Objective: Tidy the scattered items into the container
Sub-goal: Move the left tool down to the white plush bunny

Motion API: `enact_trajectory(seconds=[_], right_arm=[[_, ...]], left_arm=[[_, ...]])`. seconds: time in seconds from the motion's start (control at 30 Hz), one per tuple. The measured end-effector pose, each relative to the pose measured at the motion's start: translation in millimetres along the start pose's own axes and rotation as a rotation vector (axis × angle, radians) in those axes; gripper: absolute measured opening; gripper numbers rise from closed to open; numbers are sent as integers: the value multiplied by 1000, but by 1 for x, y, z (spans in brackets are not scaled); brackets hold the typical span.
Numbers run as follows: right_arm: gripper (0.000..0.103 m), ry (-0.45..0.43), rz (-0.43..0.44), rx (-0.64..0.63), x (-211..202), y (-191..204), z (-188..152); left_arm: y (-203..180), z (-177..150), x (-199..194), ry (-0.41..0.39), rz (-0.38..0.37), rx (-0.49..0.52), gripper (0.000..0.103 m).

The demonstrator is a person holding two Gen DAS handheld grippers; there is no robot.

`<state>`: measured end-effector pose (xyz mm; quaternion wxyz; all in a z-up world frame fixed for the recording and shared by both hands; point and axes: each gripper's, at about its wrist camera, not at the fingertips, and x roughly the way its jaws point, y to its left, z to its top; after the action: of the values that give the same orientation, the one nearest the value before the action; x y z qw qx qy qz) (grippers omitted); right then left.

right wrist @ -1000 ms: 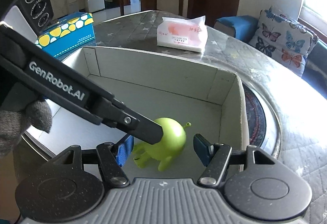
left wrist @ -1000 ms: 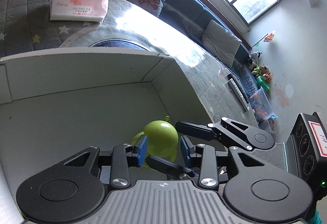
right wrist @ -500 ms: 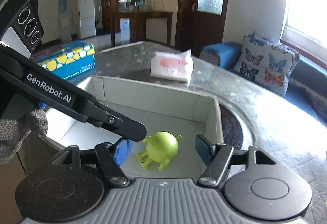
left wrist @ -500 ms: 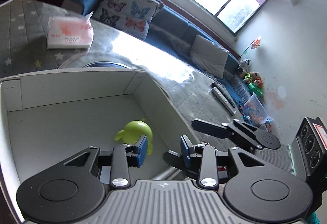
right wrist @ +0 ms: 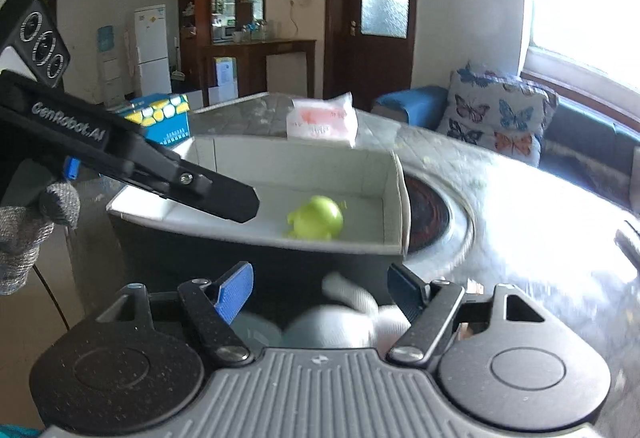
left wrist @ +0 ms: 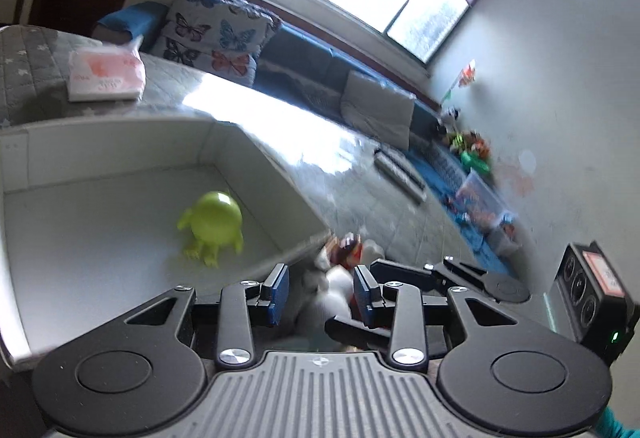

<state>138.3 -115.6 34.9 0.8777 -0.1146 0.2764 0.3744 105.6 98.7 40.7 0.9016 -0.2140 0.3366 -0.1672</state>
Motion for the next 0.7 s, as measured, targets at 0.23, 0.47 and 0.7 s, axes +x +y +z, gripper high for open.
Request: enact_trajectory(seconds=[0.23,0.47,0.7], right_arm=[[76,37,4,56,-2,-3,-23],[76,42,8,47,-6,1,-31],[76,39,-7,29,-21,7,-40]], left_arm=[[1,-22,30,74,13,29,38],[4,-33,39,107,7,47,38],[0,-42,23,95,-10,50,38]])
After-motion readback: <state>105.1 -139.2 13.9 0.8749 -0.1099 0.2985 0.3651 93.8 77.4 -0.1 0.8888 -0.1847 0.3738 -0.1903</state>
